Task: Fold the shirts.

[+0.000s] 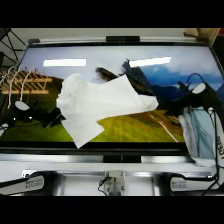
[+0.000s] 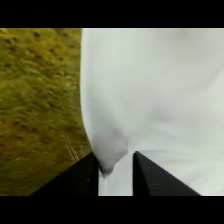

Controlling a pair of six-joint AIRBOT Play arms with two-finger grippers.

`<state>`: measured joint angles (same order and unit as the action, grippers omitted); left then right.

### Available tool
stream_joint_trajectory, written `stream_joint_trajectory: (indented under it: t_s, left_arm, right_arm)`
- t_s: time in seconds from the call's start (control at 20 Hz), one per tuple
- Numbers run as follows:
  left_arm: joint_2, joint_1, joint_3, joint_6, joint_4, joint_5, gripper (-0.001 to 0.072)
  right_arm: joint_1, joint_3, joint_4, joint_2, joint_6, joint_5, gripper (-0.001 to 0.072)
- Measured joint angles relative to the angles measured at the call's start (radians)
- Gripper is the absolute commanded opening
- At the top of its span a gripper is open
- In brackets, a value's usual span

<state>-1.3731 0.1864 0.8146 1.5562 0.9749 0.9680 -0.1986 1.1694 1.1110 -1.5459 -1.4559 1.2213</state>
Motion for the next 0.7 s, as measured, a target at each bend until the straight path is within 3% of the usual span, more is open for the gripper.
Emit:
stream_joint_trajectory:
  t_s: [0.1,0.45,0.5,0.65,0.7]
  left_arm:
    - [-0.006,-0.003,-0.003,-0.003,-0.007,-0.018,0.0036]
    - [-0.011,-0.005,-0.006,-0.064,-0.014,-0.020,0.0035]
    - [-0.011,-0.005,-0.006,-0.069,-0.014,-0.018,0.0035]
    - [-0.005,-0.005,-0.005,-0.087,-0.014,-0.013,0.0035]
    - [-0.002,-0.005,-0.004,-0.092,-0.015,-0.012,0.0035]
  right_arm:
    - [0.017,0.000,-0.002,-0.028,0.000,-0.009,0.0666]
    - [0.053,0.000,-0.010,-0.070,-0.050,-0.171,0.0633]
    - [0.055,0.001,-0.009,-0.071,-0.058,-0.200,0.0541]
    - [0.057,0.000,-0.004,-0.079,-0.092,-0.263,0.0503]
    - [0.058,0.001,-0.006,-0.084,-0.101,-0.275,0.0453]
